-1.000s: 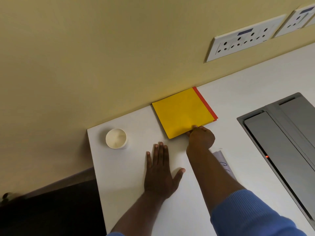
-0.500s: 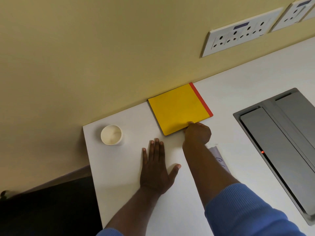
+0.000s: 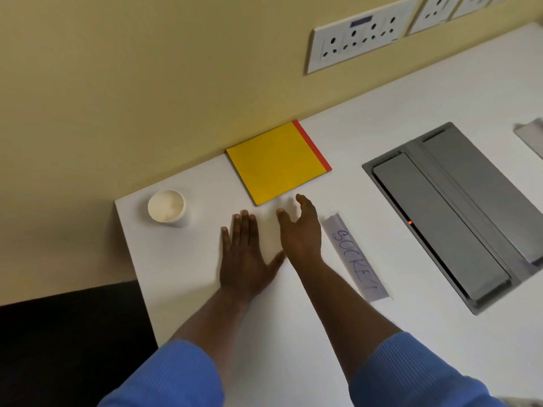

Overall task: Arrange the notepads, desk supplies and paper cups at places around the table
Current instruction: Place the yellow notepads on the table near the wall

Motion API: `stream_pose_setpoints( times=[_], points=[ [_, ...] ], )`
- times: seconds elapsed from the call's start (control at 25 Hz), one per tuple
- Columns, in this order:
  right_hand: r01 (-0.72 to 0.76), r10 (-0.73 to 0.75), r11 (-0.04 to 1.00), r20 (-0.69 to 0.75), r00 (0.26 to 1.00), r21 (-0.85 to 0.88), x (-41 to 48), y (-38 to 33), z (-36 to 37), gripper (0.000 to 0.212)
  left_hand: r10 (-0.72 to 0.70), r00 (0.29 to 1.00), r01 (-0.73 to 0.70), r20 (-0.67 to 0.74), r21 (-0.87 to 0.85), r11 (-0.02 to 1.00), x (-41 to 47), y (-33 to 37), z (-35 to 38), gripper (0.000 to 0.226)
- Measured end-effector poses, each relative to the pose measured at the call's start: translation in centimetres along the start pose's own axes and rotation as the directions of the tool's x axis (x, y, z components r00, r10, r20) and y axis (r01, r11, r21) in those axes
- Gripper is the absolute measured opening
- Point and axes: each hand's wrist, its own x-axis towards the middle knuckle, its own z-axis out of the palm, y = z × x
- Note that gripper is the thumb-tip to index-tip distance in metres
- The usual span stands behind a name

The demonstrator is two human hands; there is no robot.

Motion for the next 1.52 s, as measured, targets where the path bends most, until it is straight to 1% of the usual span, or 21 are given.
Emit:
stream_pose_setpoints(
  times=[0.08,0.16,0.28,0.36,0.52,0.64,0.76,0.92,1.16,1.52],
  points=[
    [0.054,-0.05,0.995,0.046,0.998,-0.079,-2.0,1.4,-1.0,0.064,0.02,0.999,-0.02,0.027,-0.011,1.0,-0.1,-0.2,-0.1,0.118],
    [0.085,-0.071,0.982,0.09,0.993,-0.166,-4.1,2.7,-2.4,0.067,0.04,0.997,-0.038,0.066,-0.031,0.999,0.0,-0.5,-0.5,0.125],
    [0.137,-0.112,0.942,0.098,0.989,-0.306,-8.0,4.5,-5.1,0.072,0.051,0.984,-0.028,0.174,-0.131,0.991,-0.6,-0.6,-1.6,0.132],
    [0.158,-0.133,0.932,0.099,0.986,-0.327,-10.5,5.4,-7.2,0.076,0.073,0.974,-0.033,0.217,-0.18,0.983,-2.7,-0.3,-2.1,0.132],
    [0.175,-0.157,0.891,0.076,0.985,-0.418,-15.9,7.0,-11.0,0.079,0.203,0.966,-0.178,0.161,-0.158,0.971,-9.1,0.9,-2.9,0.126],
    [0.163,-0.155,0.865,0.057,0.986,-0.474,-19.2,8.0,-13.3,0.082,0.324,0.938,-0.308,0.119,-0.138,0.941,-12.4,2.2,-4.5,0.123],
    [0.13,-0.136,0.858,0.024,0.99,-0.498,-22.5,8.8,-15.4,0.084,0.416,0.901,-0.405,0.118,-0.107,0.908,-15.3,3.3,-6.2,0.119],
    [0.064,-0.1,0.862,-0.046,0.994,-0.503,-27.3,10.5,-18.7,0.085,0.546,0.824,-0.547,0.152,-0.035,0.836,-19.7,5.6,-7.8,0.116],
    [-0.014,-0.07,0.871,-0.152,0.986,-0.491,-33.5,13.6,-24.2,0.085,0.629,0.761,-0.632,0.159,-0.031,0.774,-25.4,10.7,-8.7,0.113],
    [-0.056,-0.063,0.88,-0.232,0.971,-0.473,-42.2,18.9,-31.9,0.086,0.72,0.676,-0.726,0.156,-0.027,0.688,-34.3,19.8,-9.2,0.112]
  ],
)
